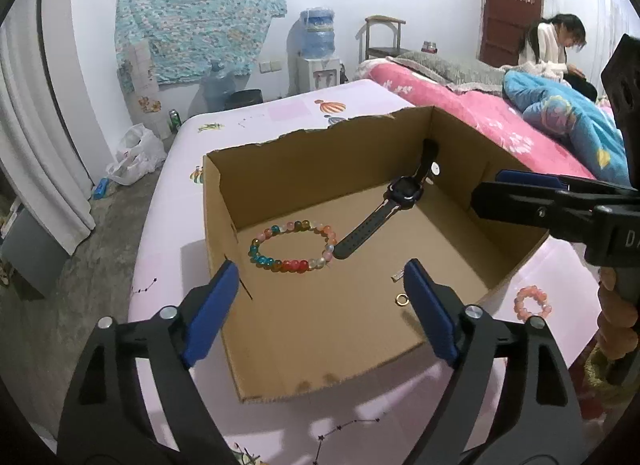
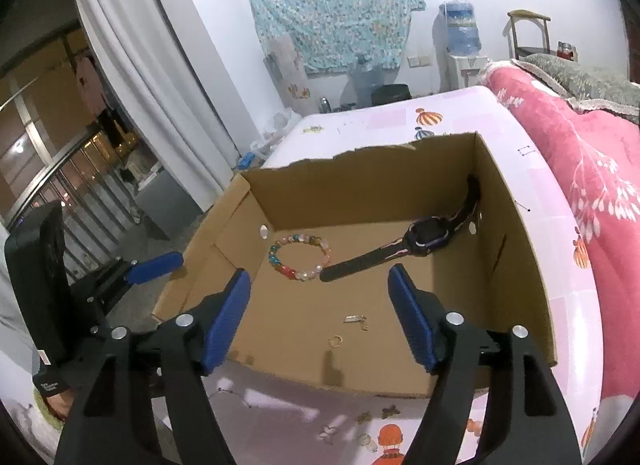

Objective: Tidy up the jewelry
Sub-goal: 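Open both grippers to drop the charms into the box, then pull both tools back from the box toward the remaining charms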

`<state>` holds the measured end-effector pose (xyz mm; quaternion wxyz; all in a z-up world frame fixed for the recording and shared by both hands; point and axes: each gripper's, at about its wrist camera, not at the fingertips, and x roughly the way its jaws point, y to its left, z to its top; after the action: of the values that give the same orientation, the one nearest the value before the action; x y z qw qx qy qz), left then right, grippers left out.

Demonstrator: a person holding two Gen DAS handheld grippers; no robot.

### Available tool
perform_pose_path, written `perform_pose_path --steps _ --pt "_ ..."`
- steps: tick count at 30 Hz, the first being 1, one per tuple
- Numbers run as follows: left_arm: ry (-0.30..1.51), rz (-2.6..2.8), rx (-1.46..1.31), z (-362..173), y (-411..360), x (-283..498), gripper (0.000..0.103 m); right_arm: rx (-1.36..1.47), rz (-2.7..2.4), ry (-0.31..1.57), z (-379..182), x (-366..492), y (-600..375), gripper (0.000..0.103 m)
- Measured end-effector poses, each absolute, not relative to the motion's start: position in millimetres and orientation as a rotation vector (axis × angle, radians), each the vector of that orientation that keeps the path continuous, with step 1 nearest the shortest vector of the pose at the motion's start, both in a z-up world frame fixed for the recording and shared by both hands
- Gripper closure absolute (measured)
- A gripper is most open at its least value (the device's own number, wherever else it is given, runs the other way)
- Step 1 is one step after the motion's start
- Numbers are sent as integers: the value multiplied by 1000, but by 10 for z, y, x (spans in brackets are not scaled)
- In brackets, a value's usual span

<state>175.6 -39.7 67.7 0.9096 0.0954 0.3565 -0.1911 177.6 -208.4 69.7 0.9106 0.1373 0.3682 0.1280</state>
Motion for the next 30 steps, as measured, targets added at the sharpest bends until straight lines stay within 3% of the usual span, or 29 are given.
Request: perform_pose_path --steps 10,30 --pt "700 -431 147 826 -252 1534 18 281 304 713 850 1625 -1999 26" --pt "698 -459 95 882 -154 1322 17 288 376 650 1027 1361 -1949 26"
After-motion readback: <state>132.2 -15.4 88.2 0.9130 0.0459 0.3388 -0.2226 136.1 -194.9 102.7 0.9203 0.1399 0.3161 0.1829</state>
